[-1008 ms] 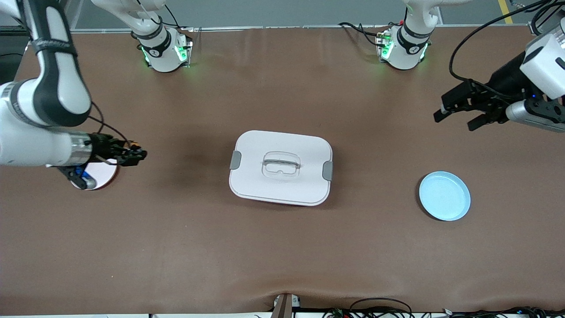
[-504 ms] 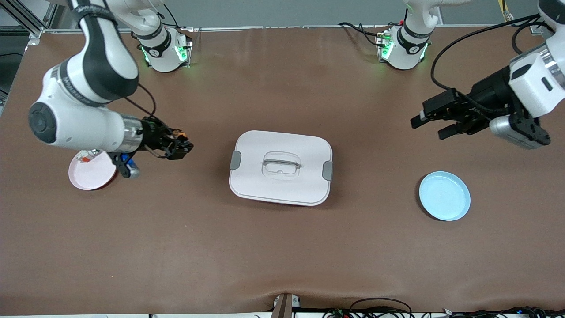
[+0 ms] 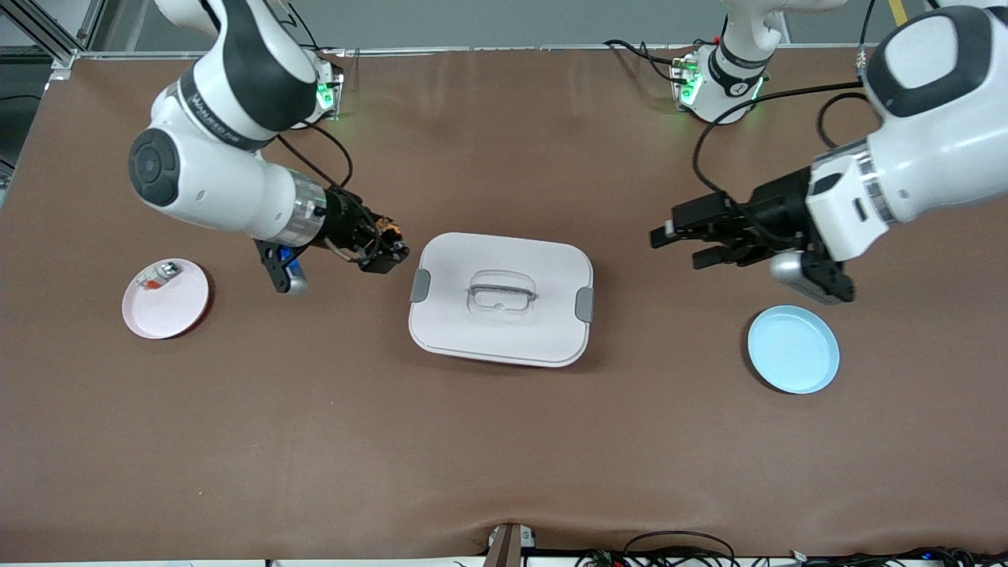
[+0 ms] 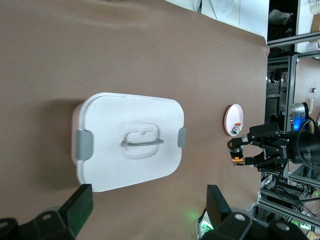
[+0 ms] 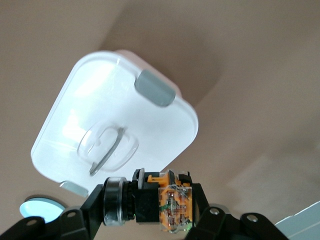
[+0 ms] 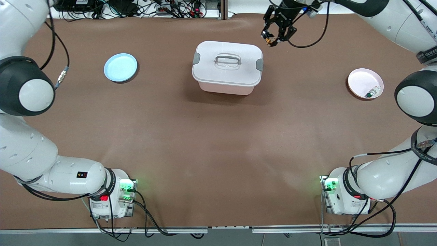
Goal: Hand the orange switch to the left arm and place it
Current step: 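Lift the switch over the box with the right gripper while the left gripper approaches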
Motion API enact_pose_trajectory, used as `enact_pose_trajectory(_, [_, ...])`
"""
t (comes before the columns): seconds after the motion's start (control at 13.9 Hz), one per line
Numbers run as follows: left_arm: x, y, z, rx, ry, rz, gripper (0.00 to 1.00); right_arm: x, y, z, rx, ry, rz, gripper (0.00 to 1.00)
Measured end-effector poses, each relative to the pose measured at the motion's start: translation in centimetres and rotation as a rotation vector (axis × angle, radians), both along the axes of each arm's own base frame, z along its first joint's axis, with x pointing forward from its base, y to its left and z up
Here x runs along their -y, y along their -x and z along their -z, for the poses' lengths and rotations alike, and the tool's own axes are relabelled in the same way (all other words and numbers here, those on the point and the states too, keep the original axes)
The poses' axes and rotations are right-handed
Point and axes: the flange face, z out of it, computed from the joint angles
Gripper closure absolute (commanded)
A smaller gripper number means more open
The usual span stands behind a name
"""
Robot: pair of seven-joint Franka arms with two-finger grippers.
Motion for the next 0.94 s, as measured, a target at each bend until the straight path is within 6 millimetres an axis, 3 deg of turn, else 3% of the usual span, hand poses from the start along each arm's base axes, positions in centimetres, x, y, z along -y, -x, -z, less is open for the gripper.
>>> enact_pose_trajectory(0.22, [3.6, 0.3, 0.7, 0.007, 0.048, 0.012, 0.00, -1.5, -0.1, -1.3, 0.019, -0.009, 0.062, 1.00])
enact_pose_trajectory(0.58, [9.9, 0.6, 2.4, 0.047, 0.139, -0.024, 0.00, -2.2, -1.3, -3.4, 0.032, -0.031, 0.169, 1.00])
enact_pose_trajectory(0.94, [14.3, 1.0, 4.3, 0.036, 0.231, -0.092, 0.00, -3.3, -3.0, -3.4, 0.045, -0.060, 0.257, 1.00])
